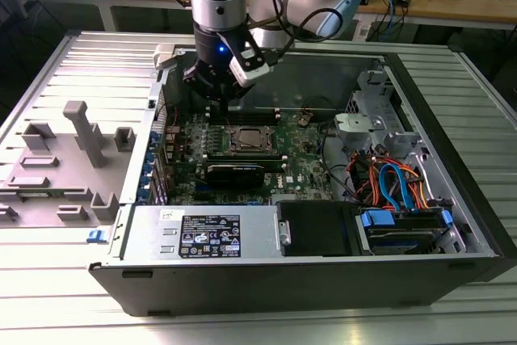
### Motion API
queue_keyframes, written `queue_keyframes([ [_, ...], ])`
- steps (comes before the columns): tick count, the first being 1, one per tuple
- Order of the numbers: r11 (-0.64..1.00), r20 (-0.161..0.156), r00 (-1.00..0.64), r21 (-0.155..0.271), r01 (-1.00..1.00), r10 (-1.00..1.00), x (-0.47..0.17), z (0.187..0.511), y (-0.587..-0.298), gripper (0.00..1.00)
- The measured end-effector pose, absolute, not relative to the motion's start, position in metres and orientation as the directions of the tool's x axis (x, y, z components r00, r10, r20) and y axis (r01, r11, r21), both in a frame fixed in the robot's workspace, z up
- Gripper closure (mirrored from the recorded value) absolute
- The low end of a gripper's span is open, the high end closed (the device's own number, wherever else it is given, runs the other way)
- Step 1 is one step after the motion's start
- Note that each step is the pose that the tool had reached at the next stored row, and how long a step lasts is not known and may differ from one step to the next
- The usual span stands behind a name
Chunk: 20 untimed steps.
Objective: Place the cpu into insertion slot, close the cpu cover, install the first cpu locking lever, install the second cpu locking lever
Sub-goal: 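Install the first cpu locking lever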
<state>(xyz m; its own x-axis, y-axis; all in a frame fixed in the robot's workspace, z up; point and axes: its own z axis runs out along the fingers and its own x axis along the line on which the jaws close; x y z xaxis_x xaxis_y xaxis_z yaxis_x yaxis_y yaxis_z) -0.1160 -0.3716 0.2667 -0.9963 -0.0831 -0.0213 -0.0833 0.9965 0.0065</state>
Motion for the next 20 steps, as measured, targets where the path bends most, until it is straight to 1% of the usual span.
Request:
queue_keyframes([
  [8, 0.997, -0.021, -0.996, 0.007, -0.083, -0.083, -0.117, 0.267, -0.372, 0.89],
  [16, 0.997, -0.021, -0.996, 0.007, -0.083, -0.083, -0.131, 0.267, -0.371, 0.89],
  [20, 0.997, -0.021, -0.996, 0.006, -0.083, -0.083, -0.133, 0.267, -0.363, 0.89],
])
